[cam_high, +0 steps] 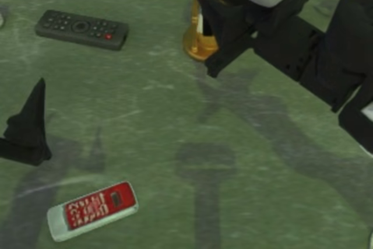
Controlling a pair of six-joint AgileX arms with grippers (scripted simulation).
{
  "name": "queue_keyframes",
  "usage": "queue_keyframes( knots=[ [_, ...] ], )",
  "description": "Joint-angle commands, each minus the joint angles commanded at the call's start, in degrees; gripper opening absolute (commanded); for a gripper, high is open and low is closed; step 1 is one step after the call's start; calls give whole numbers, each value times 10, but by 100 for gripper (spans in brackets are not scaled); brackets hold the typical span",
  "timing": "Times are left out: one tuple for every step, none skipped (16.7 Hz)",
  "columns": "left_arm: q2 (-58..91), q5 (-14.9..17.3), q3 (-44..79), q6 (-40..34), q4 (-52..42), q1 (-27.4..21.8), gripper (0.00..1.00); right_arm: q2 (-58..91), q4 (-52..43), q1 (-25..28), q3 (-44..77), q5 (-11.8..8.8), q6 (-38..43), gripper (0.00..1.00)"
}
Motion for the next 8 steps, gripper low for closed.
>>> queue_keyframes(
  knots=[
    [45, 6, 28, 2, 17, -23, 100, 0, 0, 0, 0, 0, 0, 0],
    [91, 12, 56, 3, 35, -45, 100, 0, 0, 0, 0, 0, 0, 0],
    [137, 18, 84, 5, 53, -68, 100, 0, 0, 0, 0, 0, 0, 0],
    [182, 24, 111, 6, 70, -90, 100, 0, 0, 0, 0, 0, 0, 0],
    [224, 30, 137, 8, 87, -112, 100, 0, 0, 0, 0, 0, 0, 0],
    [263, 36, 162, 9, 102, -132, 100, 0, 0, 0, 0, 0, 0, 0],
    [299, 41, 185, 11, 116, -151, 100, 0, 0, 0, 0, 0, 0, 0],
    [330, 46, 204, 12, 128, -168, 100, 0, 0, 0, 0, 0, 0, 0]
  ],
)
